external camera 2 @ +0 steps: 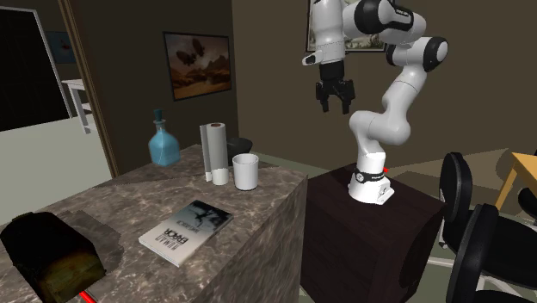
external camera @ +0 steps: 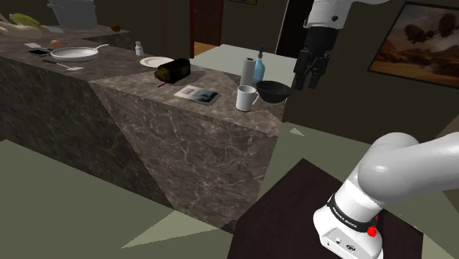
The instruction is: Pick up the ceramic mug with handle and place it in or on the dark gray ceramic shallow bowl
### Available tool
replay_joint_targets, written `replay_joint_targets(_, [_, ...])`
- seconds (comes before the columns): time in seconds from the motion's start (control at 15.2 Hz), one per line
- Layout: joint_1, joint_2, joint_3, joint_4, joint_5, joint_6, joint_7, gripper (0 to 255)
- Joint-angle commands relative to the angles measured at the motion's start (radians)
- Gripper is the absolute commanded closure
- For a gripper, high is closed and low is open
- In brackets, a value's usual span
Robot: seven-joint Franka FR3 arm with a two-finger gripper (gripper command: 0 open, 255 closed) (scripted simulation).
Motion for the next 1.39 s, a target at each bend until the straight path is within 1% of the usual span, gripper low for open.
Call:
replay_joint_targets(0.0, [0.000,0.000,0.000,0.000,0.000,0.000,0.000,0])
replay_joint_targets(0.33, [-0.003,0.147,0.012,0.016,-0.030,0.156,-0.010,0])
replay_joint_targets(0.66, [-0.008,0.308,0.022,0.066,-0.063,0.294,-0.011,0])
replay_joint_targets(0.99, [-0.014,0.478,0.029,0.148,-0.099,0.407,-0.004,0])
replay_joint_targets(1.32, [-0.021,0.653,0.034,0.262,-0.140,0.493,0.010,0])
